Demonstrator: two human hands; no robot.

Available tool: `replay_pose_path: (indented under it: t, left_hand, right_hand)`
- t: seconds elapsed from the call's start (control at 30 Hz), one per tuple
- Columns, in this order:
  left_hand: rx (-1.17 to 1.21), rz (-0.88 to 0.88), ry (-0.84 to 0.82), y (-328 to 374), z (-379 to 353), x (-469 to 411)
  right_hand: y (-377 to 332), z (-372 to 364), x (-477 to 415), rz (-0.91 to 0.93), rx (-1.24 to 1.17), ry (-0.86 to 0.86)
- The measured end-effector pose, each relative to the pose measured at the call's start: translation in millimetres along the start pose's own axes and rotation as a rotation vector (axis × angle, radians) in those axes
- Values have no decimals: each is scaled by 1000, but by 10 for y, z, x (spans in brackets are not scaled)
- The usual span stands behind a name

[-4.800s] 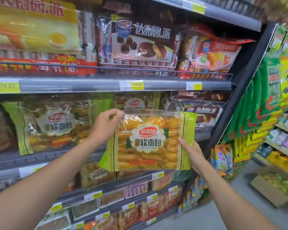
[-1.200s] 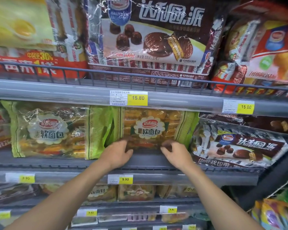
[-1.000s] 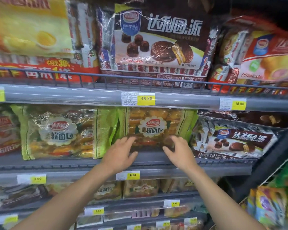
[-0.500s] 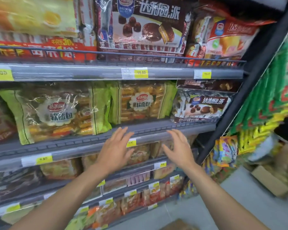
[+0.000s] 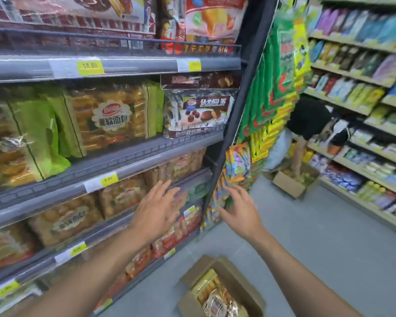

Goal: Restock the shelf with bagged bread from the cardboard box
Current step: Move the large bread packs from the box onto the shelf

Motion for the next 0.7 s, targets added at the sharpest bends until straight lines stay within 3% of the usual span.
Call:
replay_pose_path:
  t: [0.43,0.7]
  left_hand:
    - [5,-206,-318,1416,-1733,-347]
    - [59,-109,-517,1682,-2947,-142]
  right_hand:
    - [2162,-205,1080,-349,-57,-118]
    - [3231,-1115,1639,-549,-155,-327]
Point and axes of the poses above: each hand's wrist, its own x-axis away from the middle knuckle, its own z-axis out of the back of the hand, y = z × x, the point moved 4 cm from there along -x, towards the middle knuckle, and after that the axes turned 5 degrees about -y, right-handed, at the moved point
